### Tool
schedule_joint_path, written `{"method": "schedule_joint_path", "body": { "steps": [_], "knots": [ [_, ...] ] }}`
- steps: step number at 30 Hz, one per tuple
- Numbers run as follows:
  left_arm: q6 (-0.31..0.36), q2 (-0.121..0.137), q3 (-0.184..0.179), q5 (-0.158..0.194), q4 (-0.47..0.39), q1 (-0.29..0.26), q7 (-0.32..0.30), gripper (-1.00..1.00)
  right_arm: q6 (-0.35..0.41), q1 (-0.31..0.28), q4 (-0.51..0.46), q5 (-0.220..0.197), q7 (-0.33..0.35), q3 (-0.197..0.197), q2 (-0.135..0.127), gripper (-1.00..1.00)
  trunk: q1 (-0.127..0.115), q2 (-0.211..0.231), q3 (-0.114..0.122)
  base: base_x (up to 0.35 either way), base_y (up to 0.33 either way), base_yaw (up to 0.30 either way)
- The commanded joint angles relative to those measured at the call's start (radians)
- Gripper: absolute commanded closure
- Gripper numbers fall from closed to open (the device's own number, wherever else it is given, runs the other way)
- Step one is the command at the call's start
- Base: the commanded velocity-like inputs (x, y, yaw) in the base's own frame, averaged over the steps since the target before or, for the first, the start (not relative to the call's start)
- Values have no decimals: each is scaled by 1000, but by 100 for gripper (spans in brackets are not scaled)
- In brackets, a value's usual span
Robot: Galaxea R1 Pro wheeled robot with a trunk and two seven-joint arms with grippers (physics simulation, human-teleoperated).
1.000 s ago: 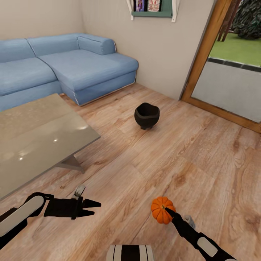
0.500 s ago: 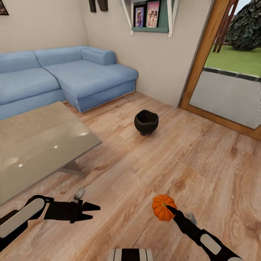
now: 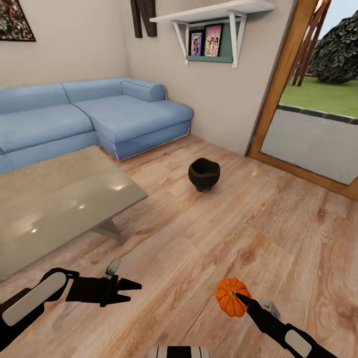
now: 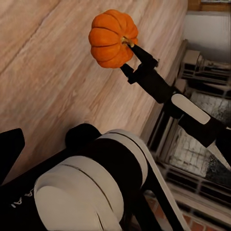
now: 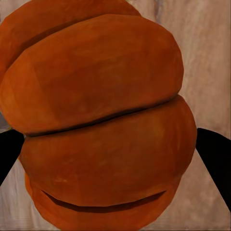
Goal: Place each of the two pumpkins and all three candles from the living room inside a cabinet in the living room (use any cabinet), then make sure every cabinet is closed, and position the cauldron so it is next to a table in the living room.
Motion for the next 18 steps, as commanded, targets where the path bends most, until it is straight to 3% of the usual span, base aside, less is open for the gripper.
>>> {"method": "schedule_joint_path", "body": {
  "steps": [1,18],
  "knots": [
    [0,-3,-3,-8,1,-1,-10,-100,4,0,1,-10,2,3,-1,100,-1,0,3,-289,72,252],
    [0,-10,-6,-7,1,-1,-10,-100,-4,0,6,-5,7,2,1,100,-9,4,69,-311,28,286]
  ]
}}
